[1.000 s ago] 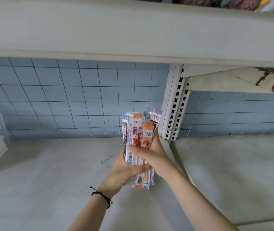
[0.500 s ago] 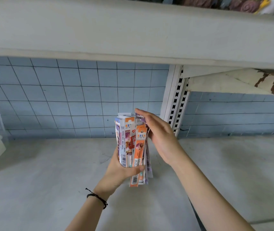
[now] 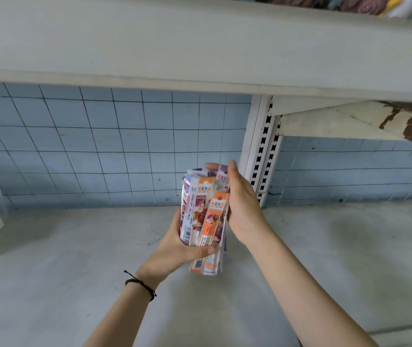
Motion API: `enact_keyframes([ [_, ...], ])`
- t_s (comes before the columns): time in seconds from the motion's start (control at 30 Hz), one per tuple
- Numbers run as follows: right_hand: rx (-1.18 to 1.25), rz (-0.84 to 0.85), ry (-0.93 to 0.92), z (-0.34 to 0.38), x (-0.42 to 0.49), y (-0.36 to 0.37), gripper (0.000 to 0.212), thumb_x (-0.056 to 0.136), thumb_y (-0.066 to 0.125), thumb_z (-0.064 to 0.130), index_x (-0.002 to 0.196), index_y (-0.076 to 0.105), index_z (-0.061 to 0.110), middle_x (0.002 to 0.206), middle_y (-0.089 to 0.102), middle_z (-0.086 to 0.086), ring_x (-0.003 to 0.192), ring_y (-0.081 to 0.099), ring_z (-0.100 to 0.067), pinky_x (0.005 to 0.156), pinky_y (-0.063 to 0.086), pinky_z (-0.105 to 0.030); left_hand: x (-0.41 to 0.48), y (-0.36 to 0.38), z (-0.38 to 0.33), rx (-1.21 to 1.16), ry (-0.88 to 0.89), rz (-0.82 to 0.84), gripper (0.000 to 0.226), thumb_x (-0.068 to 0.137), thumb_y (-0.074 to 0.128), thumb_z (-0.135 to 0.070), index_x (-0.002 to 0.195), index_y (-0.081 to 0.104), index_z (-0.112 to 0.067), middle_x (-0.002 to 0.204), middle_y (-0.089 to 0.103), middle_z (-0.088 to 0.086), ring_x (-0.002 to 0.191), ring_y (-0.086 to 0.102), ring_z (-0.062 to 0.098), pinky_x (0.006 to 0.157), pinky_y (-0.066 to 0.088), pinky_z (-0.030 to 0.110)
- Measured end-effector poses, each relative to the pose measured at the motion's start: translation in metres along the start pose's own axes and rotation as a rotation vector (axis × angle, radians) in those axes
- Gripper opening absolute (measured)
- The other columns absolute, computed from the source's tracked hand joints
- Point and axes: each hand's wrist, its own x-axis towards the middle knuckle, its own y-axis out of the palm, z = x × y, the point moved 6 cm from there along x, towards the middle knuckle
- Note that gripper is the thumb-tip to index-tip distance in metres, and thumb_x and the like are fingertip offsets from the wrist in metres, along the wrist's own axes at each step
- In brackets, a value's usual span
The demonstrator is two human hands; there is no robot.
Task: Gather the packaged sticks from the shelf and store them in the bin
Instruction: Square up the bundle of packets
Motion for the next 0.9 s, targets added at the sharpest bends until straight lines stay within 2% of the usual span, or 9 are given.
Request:
enact_keyframes([
  [0.2, -0.107, 0.000, 0.031, -0.023, -0.009, 0.008, 0.048, 0.092, 0.029, 0.063, 0.108, 0.065, 0.034, 0.115, 0.068, -0.002, 0.102, 0.068, -0.017, 0.096, 0.050, -0.045, -0.003, 0.004, 0.015, -0.057, -0.019, -0.052, 0.087, 0.055, 0.087, -0.009, 0.129, 0.041, -0.017, 0.112, 0.070, 0.007, 0.104, 0.067, 0.027, 0.081, 0.055, 0.033],
  [0.37, -0.042, 0.146, -0.069, -0.018, -0.011, 0.010, 0.069, 0.068, 0.046, 0.083, 0.123, 0.052, 0.041, 0.125, 0.061, -0.002, 0.107, 0.065, -0.017, 0.096, 0.052, -0.041, -0.001, 0.004, 0.015, -0.038, -0.008, -0.078, 0.076, 0.061, 0.084, 0.000, 0.124, 0.046, -0.019, 0.107, 0.072, 0.003, 0.099, 0.069, 0.023, 0.078, 0.055, 0.030],
  [0.4, -0.062, 0.156, -0.079, -0.018, -0.012, 0.010, 0.074, 0.064, 0.058, 0.078, 0.128, 0.045, 0.042, 0.126, 0.059, -0.003, 0.106, 0.065, -0.016, 0.093, 0.053, -0.038, -0.001, 0.005, 0.014, -0.036, -0.001, -0.074, 0.073, 0.064, 0.081, 0.005, 0.124, 0.046, -0.018, 0.106, 0.072, 0.004, 0.099, 0.069, 0.023, 0.078, 0.055, 0.030],
  [0.47, -0.104, 0.141, -0.081, -0.021, -0.013, 0.009, 0.083, 0.068, 0.079, 0.044, 0.134, 0.030, 0.044, 0.125, 0.058, -0.008, 0.100, 0.067, -0.015, 0.091, 0.054, -0.036, 0.001, 0.008, 0.010, -0.027, 0.027, -0.057, 0.071, 0.067, 0.077, 0.012, 0.126, 0.046, -0.014, 0.108, 0.070, 0.010, 0.100, 0.068, 0.026, 0.080, 0.055, 0.032],
  [0.57, -0.113, 0.073, -0.044, -0.032, -0.010, 0.009, 0.103, 0.068, 0.081, 0.004, 0.137, 0.017, 0.046, 0.124, 0.059, -0.009, 0.099, 0.068, -0.014, 0.091, 0.054, -0.037, 0.005, 0.009, 0.002, -0.007, 0.053, -0.065, 0.069, 0.067, 0.075, 0.016, 0.123, 0.047, -0.013, 0.108, 0.069, 0.011, 0.100, 0.069, 0.026, 0.078, 0.056, 0.032],
  [0.63, -0.062, 0.060, 0.000, -0.036, -0.009, 0.006, 0.092, 0.068, 0.080, -0.001, 0.137, 0.030, 0.034, 0.116, 0.065, -0.006, 0.098, 0.068, -0.016, 0.086, 0.055, -0.035, 0.007, 0.008, -0.002, 0.002, 0.057, -0.056, 0.071, 0.066, 0.075, 0.018, 0.122, 0.045, -0.015, 0.106, 0.070, 0.007, 0.099, 0.069, 0.022, 0.077, 0.056, 0.031],
  [0.7, -0.075, 0.106, 0.020, -0.032, -0.008, 0.006, 0.057, 0.070, 0.079, 0.002, 0.121, 0.057, 0.016, 0.101, 0.071, -0.008, 0.091, 0.070, -0.022, 0.077, 0.057, -0.034, 0.009, 0.005, -0.004, 0.005, 0.061, -0.053, 0.082, 0.064, 0.076, 0.018, 0.126, 0.037, -0.017, 0.109, 0.066, 0.006, 0.099, 0.069, 0.020, 0.077, 0.056, 0.031],
  [0.77, -0.093, 0.131, 0.017, -0.031, -0.010, 0.005, 0.031, 0.075, 0.076, 0.003, 0.103, 0.068, 0.011, 0.090, 0.074, -0.006, 0.084, 0.072, -0.022, 0.073, 0.057, -0.032, 0.009, 0.002, -0.002, 0.005, 0.060, -0.052, 0.092, 0.061, 0.077, 0.020, 0.128, 0.026, -0.019, 0.108, 0.066, 0.000, 0.098, 0.069, 0.017, 0.078, 0.056, 0.032],
  [0.9, -0.014, 0.115, 0.047, -0.048, -0.012, 0.001, 0.043, 0.067, 0.079, 0.019, 0.105, 0.066, 0.003, 0.093, 0.073, -0.012, 0.086, 0.070, -0.027, 0.075, 0.056, -0.035, 0.000, 0.005, 0.017, 0.047, 0.006, 0.008, 0.099, 0.057, 0.084, 0.009, 0.127, 0.021, -0.022, 0.119, 0.058, 0.004, 0.108, 0.065, 0.015, 0.082, 0.054, 0.031],
])
